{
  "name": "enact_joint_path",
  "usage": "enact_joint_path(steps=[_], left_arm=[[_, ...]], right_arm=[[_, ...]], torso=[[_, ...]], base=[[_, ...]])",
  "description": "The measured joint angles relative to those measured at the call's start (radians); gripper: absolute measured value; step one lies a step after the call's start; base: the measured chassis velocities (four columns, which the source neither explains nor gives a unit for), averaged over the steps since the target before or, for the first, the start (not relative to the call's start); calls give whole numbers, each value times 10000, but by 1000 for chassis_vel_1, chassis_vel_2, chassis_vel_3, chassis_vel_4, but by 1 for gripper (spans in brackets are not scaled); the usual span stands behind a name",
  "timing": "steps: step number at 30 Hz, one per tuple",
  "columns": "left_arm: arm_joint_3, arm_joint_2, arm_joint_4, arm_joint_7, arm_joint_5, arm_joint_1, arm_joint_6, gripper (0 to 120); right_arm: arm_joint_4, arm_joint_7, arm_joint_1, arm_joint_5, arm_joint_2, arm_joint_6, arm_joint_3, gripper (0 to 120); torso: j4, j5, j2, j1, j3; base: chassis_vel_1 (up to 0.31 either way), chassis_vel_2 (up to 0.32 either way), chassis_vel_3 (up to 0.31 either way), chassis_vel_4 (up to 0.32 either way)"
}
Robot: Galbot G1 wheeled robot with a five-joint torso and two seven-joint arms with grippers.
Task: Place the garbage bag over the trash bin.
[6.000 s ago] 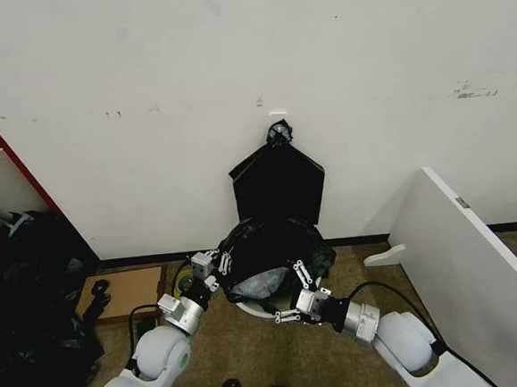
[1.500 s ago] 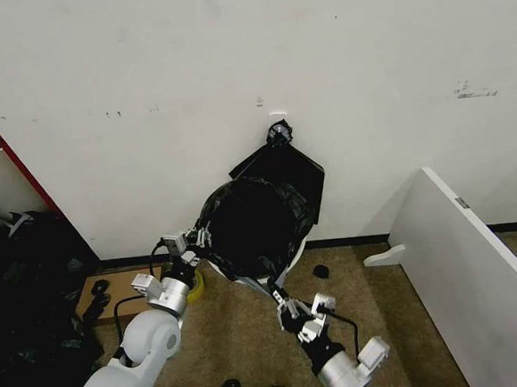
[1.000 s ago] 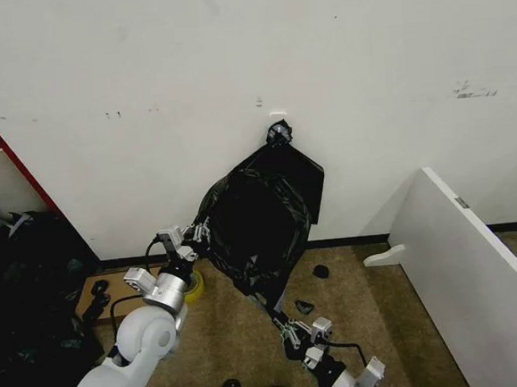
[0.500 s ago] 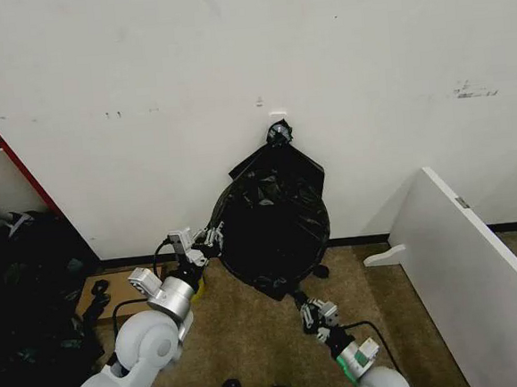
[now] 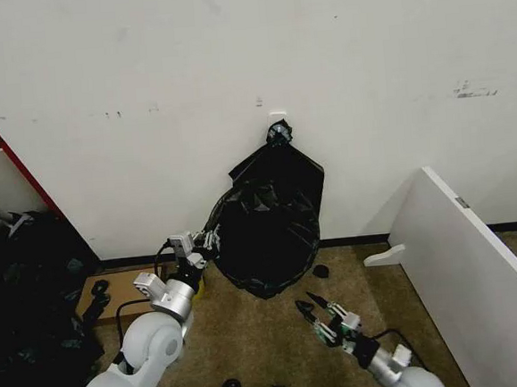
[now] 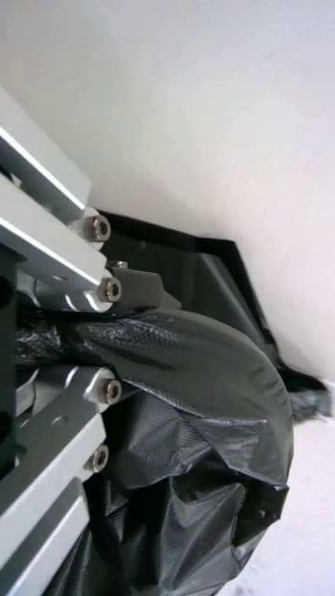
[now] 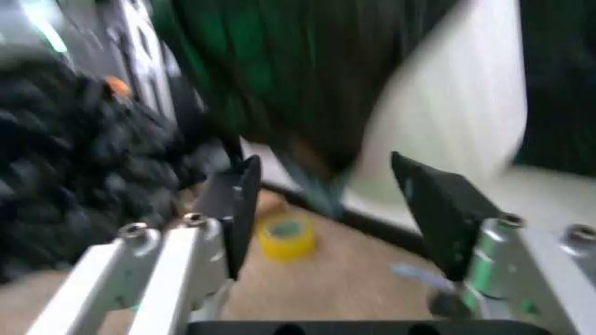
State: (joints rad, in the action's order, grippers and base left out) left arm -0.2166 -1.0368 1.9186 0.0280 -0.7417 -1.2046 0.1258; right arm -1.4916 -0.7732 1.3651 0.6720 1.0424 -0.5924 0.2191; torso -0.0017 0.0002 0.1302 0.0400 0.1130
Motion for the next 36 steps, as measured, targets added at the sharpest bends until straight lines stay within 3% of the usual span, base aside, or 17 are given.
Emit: enact_joint_path(steps=[2,4,5,9,12,13,16,20,33,36], left_arm=[[83,-21,-295,-69,449,-12,264,4],[150,-128,-560,-119,932,-50,523,4],[150,-128,-560,-119,932,-50,523,4],[329,-458,-984,-192,1503,24,914,4],[441,-720,-1177,-340,1607,93,1164,4],[441,-720,-1177,-340,1607,93,1164,4],[491,-883,-1230,-511,1662,76,1320,4],[567,-976,-1246,-701,1720,-7,1424,4],[619,-991,-1027,-852,1963,-280,1474,4],[622,-1001,-1011,-885,2075,-351,1482,4]], right_arm=[[-1168,476,247,470,-73,238,12,68],[-2521,2456,402,209,-91,684,-225,76],[-2521,2456,402,209,-91,684,-225,76],[-4843,6394,495,-985,-86,2503,-857,88],[-6045,9108,247,-1150,-56,4420,-1754,77],[-6045,9108,247,-1150,-56,4420,-1754,77],[-6611,11126,-284,-504,167,5990,-2582,63],[-6559,12354,-886,-325,523,7070,-3188,47],[-5112,14702,-2599,-683,1529,8409,-3770,0],[-4600,15038,-3011,-739,1869,8412,-3828,0]], torso=[[0,1,0,0,0],[5,0,0,-1,0],[5,0,0,-1,0],[3,-1,0,-1,-1],[-1,-2,0,-1,-1],[-1,-2,0,-1,-1],[3,-1,0,-1,0],[1,-1,0,-1,-1],[2,0,0,-1,0],[3,0,0,-1,0]], base=[[0,0,0,0],[0,0,0,0],[0,0,0,0],[0,0,0,0],[0,0,0,0],[0,0,0,0],[0,0,0,0],[0,0,0,0],[0,0,0,0],[0,0,0,0]])
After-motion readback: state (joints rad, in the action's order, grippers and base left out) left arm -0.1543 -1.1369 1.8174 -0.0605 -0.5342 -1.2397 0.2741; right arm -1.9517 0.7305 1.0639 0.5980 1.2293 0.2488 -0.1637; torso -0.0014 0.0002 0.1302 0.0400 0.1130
